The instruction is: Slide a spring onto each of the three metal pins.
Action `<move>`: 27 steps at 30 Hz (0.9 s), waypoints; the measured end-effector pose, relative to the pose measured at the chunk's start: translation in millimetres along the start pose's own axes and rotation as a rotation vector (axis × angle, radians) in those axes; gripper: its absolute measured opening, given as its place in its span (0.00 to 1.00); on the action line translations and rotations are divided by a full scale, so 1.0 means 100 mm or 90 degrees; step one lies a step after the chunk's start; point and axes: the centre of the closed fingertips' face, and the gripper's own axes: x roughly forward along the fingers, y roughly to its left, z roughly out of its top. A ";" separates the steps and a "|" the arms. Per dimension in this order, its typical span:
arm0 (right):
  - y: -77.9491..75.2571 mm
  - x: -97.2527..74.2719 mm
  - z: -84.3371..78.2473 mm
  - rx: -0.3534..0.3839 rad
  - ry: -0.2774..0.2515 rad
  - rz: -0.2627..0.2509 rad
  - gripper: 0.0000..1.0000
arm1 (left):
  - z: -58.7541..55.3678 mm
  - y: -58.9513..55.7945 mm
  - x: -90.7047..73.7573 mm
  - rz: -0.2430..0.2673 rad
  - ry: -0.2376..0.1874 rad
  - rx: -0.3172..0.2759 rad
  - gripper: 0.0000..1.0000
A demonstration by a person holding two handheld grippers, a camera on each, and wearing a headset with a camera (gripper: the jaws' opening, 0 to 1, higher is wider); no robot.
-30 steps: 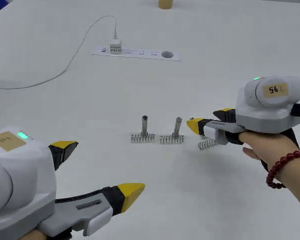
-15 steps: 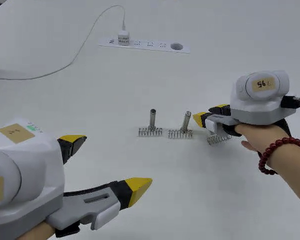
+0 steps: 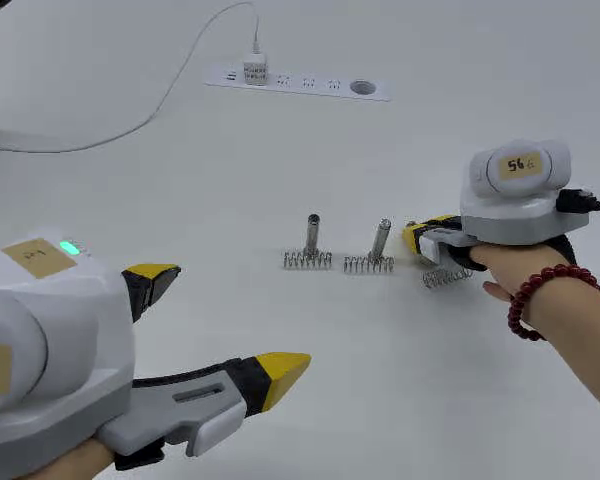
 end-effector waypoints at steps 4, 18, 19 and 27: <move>-0.01 -0.03 0.01 0.009 0.003 0.008 0.09 | 0.01 0.00 0.00 0.000 0.001 0.002 0.82; -0.02 -0.25 0.14 0.022 -0.025 0.022 0.09 | 0.03 0.02 -0.03 0.006 -0.002 0.006 0.82; -0.02 -0.26 0.14 0.022 -0.026 0.021 0.09 | 0.04 0.02 -0.03 0.006 -0.002 0.007 0.82; -0.01 -0.37 0.17 0.008 -0.037 0.021 0.09 | 0.06 0.01 -0.04 0.004 -0.005 0.013 0.82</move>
